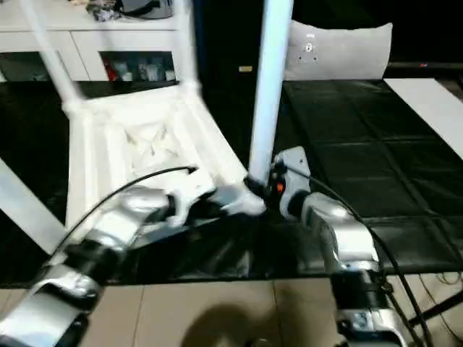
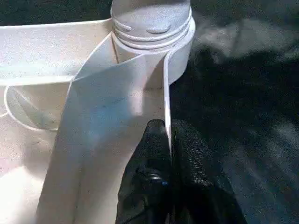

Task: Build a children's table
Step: Rotate leg to tighten

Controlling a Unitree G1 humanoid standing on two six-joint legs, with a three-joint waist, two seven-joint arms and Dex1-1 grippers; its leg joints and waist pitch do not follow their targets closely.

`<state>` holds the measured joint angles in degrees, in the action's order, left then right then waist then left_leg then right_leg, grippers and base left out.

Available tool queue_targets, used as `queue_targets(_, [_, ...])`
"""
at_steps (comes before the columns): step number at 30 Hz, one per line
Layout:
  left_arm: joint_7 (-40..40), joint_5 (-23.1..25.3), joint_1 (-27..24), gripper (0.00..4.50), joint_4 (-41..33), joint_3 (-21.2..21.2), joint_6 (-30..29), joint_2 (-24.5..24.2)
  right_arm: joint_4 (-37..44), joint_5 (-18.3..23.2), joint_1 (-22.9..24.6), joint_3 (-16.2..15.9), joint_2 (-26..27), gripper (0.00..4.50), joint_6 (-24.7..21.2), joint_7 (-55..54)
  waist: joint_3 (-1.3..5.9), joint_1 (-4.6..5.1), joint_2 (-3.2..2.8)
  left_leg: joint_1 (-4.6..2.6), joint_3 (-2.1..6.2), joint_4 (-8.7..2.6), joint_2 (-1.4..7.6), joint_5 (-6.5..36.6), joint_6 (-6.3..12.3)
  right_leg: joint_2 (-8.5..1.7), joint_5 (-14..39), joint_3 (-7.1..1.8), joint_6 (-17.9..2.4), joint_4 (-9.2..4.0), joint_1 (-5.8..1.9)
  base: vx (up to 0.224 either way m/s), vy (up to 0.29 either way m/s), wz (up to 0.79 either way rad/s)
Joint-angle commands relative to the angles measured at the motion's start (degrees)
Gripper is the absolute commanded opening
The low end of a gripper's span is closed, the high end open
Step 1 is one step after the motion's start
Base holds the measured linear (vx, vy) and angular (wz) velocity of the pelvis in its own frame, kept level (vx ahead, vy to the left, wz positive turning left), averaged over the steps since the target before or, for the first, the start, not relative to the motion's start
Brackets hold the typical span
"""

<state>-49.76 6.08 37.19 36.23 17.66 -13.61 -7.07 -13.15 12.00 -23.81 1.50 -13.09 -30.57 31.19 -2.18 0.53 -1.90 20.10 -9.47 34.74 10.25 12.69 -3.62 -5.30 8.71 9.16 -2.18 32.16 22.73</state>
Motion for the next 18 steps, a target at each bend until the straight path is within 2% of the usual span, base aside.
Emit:
queue_targets(1, [1.1,-2.0,0.9,0.00,-1.0,-0.1,0.8,3.6,-0.8,-0.5,0.3,-2.6,1.3,2.75,0.9,0.4,3.62,-0.48,0.79,0.60,1.04,-3.62,2.26,7.7,5.45,-3.90,23.6,-2.91,-2.9,-5.12,-3.51,0.000,0.000,0.00])
queue_targets(3, [1.9,-1.1,0.8,0.00,-1.9,0.0,-0.2,3.7,0.2,-0.2,0.9,-2.2,2.0,3.00,0.2,0.3,3.91,-0.86,0.82,0.72,1.08,-3.63,2.59,4.9,6.61,-4.06,19.2,-3.48,-5.3,-4.20,-3.71,0.000,0.000,0.00])
queue_targets(4, [1.3,-0.7,0.7,0.00,-2.1,0.3,0.6,3.1,0.8,0.0,1.2,-2.1,1.8,3.00,0.6,1.0,3.96,-1.06,0.69,0.80,1.09,-3.62,2.61,4.2,6.96,-4.13,17.9,-3.58,-5.8,-4.01,-3.79,0.000,0.000,0.00])
queue_targets(5, [1.1,-0.5,0.6,0.00,-2.2,0.5,0.9,2.8,1.2,0.1,1.4,-2.0,1.6,3.22,0.5,1.2,4.05,-1.32,0.70,0.80,1.02,-3.56,2.68,3.0,7.60,-4.17,15.5,-3.74,-6.7,-3.64,-3.80,0.000,0.000,0.00])
queue_targets(7, [0.5,-0.2,0.4,0.00,-2.4,0.8,1.5,2.1,1.9,0.4,1.6,-1.9,1.2,3.29,0.3,1.6,3.94,-1.39,0.58,0.74,0.93,-3.60,2.71,3.0,8.04,-4.17,14.7,-3.77,-7.5,-3.60,-3.83,0.000,0.000,0.00])
queue_targets(9, [-0.5,0.0,0.0,0.00,-2.5,1.4,2.4,0.9,2.6,0.7,2.2,-2.4,-0.4,3.39,0.9,3.2,3.81,-1.55,0.51,0.56,0.89,-3.71,2.72,4.2,7.76,-4.16,16.5,-3.72,-7.3,-3.87,-3.83,0.000,0.000,0.00])
queue_targets(10, [-1.9,0.0,-0.2,0.00,-2.5,1.9,3.5,-0.2,2.9,0.9,2.6,-2.7,-2.0,3.63,1.6,5.4,3.73,-1.53,0.54,0.51,0.83,-3.74,2.67,5.3,7.63,-4.14,17.6,-3.73,-6.9,-4.12,-3.80,0.000,0.000,0.00])
queue_targets(13, [-5.9,0.5,-0.8,0.00,-2.5,3.0,6.0,-3.0,3.5,1.5,3.7,-3.1,-6.4,3.76,2.7,11.9,3.64,-1.75,0.60,0.46,0.78,-3.81,2.69,6.8,7.39,-4.15,19.5,-3.76,-6.0,-4.36,-3.86,0.000,0.000,0.00])
queue_targets(16, [-8.8,0.1,-1.1,0.00,-2.6,3.4,7.0,-4.4,3.5,1.9,4.0,-3.6,-8.7,4.12,3.0,15.4,3.69,-2.19,0.62,0.43,0.80,-3.83,2.85,6.2,7.30,-4.21,18.7,-3.91,-6.3,-4.10,-3.75,0.000,0.000,0.00])
queue_targets(18, [-14.7,-0.9,-1.8,0.00,-3.4,4.5,10.9,-6.9,4.0,2.7,4.2,-4.0,-12.0,4.22,4.8,21.3,3.75,-2.67,0.56,0.37,0.84,-3.84,2.96,5.7,7.36,-4.32,17.8,-3.94,-6.7,-3.93,-3.76,0.000,0.000,0.00])
